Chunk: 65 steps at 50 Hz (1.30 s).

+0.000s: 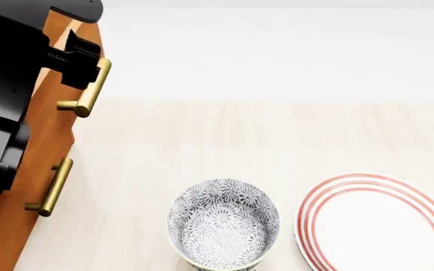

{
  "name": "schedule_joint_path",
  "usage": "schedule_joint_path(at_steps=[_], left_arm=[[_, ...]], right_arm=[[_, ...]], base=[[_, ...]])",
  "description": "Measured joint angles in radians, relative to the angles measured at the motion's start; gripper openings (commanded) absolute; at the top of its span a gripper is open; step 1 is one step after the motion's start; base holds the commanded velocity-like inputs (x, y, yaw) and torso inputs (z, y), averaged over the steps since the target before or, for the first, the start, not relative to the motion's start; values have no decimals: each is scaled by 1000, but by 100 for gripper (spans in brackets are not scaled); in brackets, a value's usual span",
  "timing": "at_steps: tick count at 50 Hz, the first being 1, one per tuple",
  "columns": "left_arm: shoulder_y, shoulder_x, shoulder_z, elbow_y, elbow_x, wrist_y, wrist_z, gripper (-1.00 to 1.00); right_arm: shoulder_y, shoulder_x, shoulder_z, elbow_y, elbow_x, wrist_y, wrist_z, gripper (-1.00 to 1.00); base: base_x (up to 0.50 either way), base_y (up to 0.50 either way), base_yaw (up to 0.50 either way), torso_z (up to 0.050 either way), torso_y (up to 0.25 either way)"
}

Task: Open the top drawer of the cabinet.

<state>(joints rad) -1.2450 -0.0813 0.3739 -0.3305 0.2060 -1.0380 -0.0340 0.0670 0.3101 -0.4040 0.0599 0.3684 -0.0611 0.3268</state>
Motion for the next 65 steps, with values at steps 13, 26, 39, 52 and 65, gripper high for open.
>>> schedule_joint_path(at_steps=[13,26,39,52,65], left_arm=[[-50,8,-41,-58,-57,-44,13,100],[-94,18,-92,-94,-118,-92,19,100],[-125,31,-150,-121,-193,-155,24,100],[-169,39,-228,-201,-259,-176,-15,100],[-234,46,-321,-319,-340,-178,-84,100]], right_arm=[[3,3,-2,-2,2,2,5,100],[5,5,-5,-2,5,2,8,100],[6,6,-8,3,7,-1,8,100],[4,9,-12,0,10,-1,11,100],[4,11,-16,-2,13,1,13,100]], base=[[0,0,0,0,0],[0,0,0,0,0],[0,0,0,0,0],[0,0,0,0,0],[0,0,0,0,0]])
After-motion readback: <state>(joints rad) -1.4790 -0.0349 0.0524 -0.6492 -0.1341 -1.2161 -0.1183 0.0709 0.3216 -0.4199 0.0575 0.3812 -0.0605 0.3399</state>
